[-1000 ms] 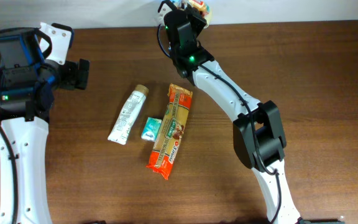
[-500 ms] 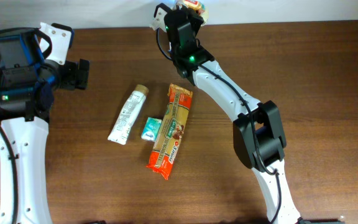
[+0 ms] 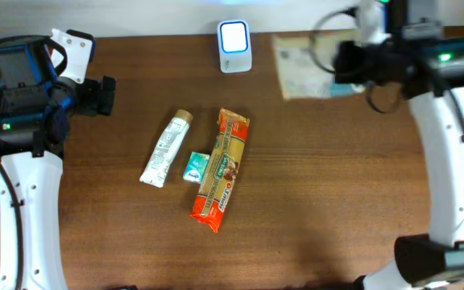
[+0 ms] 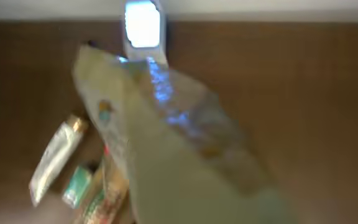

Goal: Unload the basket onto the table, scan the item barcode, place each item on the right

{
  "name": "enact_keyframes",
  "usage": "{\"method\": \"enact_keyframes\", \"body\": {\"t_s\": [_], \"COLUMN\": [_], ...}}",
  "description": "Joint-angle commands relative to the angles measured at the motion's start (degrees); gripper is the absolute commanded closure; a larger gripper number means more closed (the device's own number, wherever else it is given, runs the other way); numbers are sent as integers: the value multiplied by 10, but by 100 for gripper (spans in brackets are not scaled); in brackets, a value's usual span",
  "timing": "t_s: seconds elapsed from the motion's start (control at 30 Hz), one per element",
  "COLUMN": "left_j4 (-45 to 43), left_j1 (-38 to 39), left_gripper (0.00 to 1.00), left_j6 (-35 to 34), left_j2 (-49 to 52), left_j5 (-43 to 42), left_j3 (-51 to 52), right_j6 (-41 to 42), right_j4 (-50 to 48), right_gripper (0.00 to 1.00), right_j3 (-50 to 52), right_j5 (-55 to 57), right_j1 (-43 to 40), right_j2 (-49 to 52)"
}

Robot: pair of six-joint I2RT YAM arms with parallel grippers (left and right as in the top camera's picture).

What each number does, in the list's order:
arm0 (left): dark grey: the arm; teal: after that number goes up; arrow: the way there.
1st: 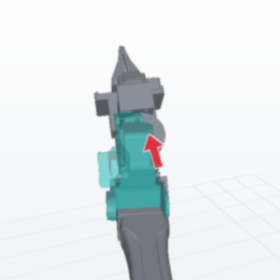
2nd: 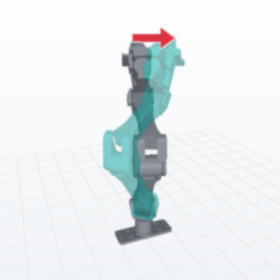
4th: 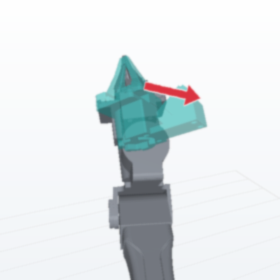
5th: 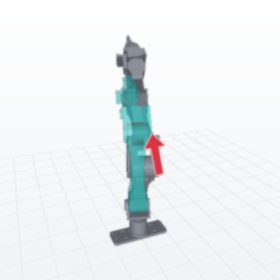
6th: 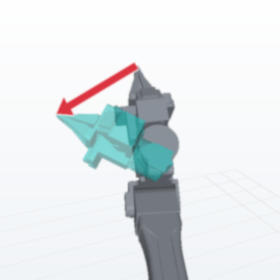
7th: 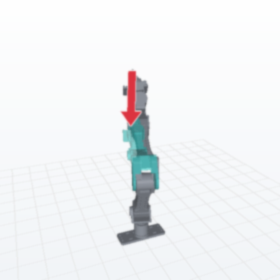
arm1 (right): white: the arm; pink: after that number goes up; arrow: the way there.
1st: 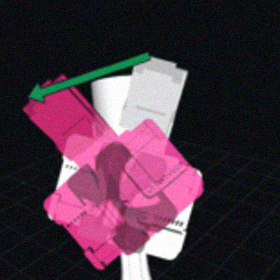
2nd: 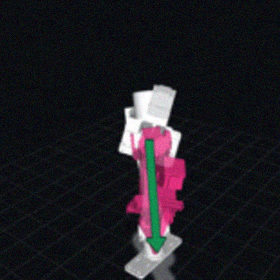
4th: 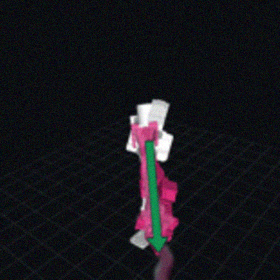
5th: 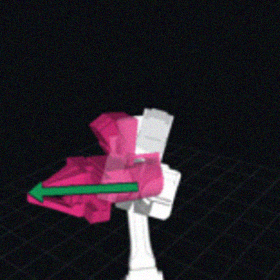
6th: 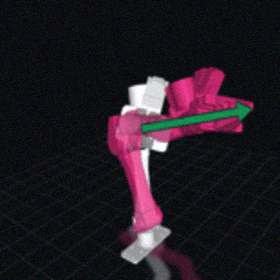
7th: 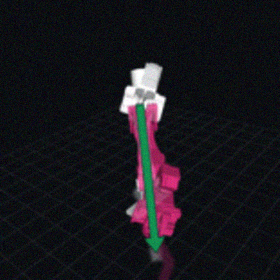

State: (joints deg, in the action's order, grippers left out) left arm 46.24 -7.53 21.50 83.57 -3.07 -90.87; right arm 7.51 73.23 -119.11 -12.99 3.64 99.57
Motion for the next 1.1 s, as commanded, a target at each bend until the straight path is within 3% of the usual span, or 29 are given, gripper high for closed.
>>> {"method": "enact_keyframes", "body": {"t_s": [0.0, 0.13, 0.23, 0.37, 0.4, 0.43, 0.5, 0.6, 0.73, 0.8, 0.87, 0.93, 0.97, 1.07], "left_j4": [-1, -1, -1, -1, -1, -1, -1, -1, -1, -1, -1, -1, -1, -1], "left_j1": [-2, -2, -2, -2, -2, -2, -2, -2, -2, -2, -2, -2, -2, -2], "left_gripper": [1, 1, 1, 1, 1, 1, 1, 1, 1, 1, 1, 1, 1, 1], "left_j6": [5, 5, 5, 5, 5, 5, 5, 5, 5, 5, 5, 5, 5, 5], "left_j2": [-7, -7, -7, -7, -7, -7, -7, -7, -7, -7, -7, -7, -7, -7], "left_j5": [-6, -6, -6, -6, -6, -6, -6, -6, -6, -6, -6, -6, -6, -6], "left_j3": [-7, -7, -7, -7, -7, -7, -7, -7, -7, -7, -7, -7, -7, -7], "right_j6": [35, 66, 116, 107, 91, 78, 62, 40, -10, -13, -13, -13, -10, 37], "right_j4": [31, -23, -131, -151, -149, -143, -117, -42, 116, 162, 152, 120, 83, 15], "right_gripper": [96, 96, 96, 96, 87, 56, 21, 18, 9, 5, 1, 1, 1, 19], "right_j3": [35, 129, 263, 323, 323, 323, 323, 285, 115, 45, 47, 55, 67, 86], "right_j5": [-72, -80, -80, -34, -28, -28, -28, -28, -24, -40, -85, -124, -136, -133], "right_j1": [-90, -193, -275, -373, -384, -387, -378, -378, -377, -363, -321, -238, -140, 9], "right_j2": [36, 81, 88, 89, 89, 89, 89, 88, 88, 88, 92, 107, 126, 165]}}
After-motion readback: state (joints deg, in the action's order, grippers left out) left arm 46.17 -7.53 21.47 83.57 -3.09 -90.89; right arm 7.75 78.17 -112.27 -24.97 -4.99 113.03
